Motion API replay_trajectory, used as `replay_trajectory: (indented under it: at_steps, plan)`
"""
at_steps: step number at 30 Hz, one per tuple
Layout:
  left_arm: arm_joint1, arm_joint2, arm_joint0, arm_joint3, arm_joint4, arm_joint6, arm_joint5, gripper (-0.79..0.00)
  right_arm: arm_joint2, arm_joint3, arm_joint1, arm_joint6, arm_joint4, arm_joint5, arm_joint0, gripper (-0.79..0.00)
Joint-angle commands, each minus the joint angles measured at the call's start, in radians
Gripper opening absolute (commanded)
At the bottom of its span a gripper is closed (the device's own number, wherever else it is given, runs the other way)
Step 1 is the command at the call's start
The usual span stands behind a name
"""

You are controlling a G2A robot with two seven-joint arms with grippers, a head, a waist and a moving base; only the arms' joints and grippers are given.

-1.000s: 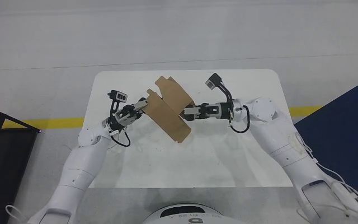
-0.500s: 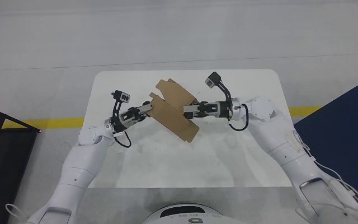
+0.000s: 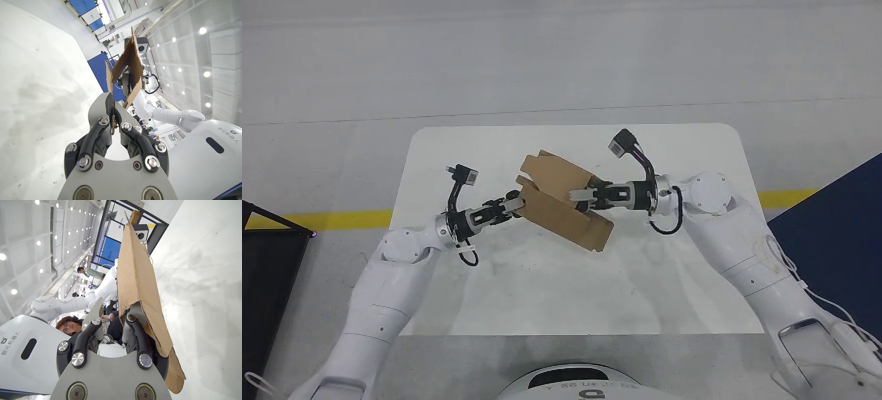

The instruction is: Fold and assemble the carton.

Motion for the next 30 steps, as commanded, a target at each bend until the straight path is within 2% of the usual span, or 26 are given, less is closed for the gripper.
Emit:
replay_trajectory:
  at_steps: [1, 2, 3, 4, 5, 11, 16, 26, 30]
  plan:
    - [0.002, -0.004, 0.006, -0.008, 0.018, 0.012, -0.007, -0.674, -0.001, -0.005, 0.0, -0.011, -0.015, 0.013, -0.001, -0.69]
    - [0.003, -0.005, 0.009, -0.013, 0.023, 0.015, -0.009, -0.637, -0.001, -0.007, 0.0, -0.013, -0.016, 0.016, -0.001, -0.785]
    - [0.004, -0.006, 0.01, -0.015, 0.026, 0.017, -0.01, -0.576, -0.001, -0.008, 0.0, -0.013, -0.019, 0.016, -0.001, -0.785]
    - [0.005, -0.008, 0.013, -0.02, 0.031, 0.021, -0.01, -0.449, 0.0, -0.01, 0.0, -0.013, -0.023, 0.018, -0.002, -0.785]
    - [0.006, -0.01, 0.015, -0.023, 0.03, 0.025, -0.01, 0.0, 0.0, -0.012, 0.0, -0.012, -0.026, 0.017, -0.002, -0.785]
    - [0.012, -0.028, 0.03, -0.042, 0.023, 0.042, -0.017, 0.0, 0.024, -0.008, 0.004, 0.026, 0.025, 0.001, -0.013, -0.785]
    - [0.017, -0.02, 0.039, -0.062, -0.02, -0.025, -0.051, 0.0, 0.045, 0.012, 0.005, 0.028, 0.065, -0.01, -0.018, -0.785]
    - [0.038, 0.017, 0.053, -0.158, 0.181, -0.003, -0.073, 0.0, 0.054, 0.019, -0.001, 0.029, 0.129, -0.032, -0.033, -0.785]
    - [0.036, 0.036, 0.045, -0.178, 0.3, 0.062, -0.048, 0.0, 0.044, 0.028, -0.006, 0.043, 0.145, -0.03, -0.026, -0.785]
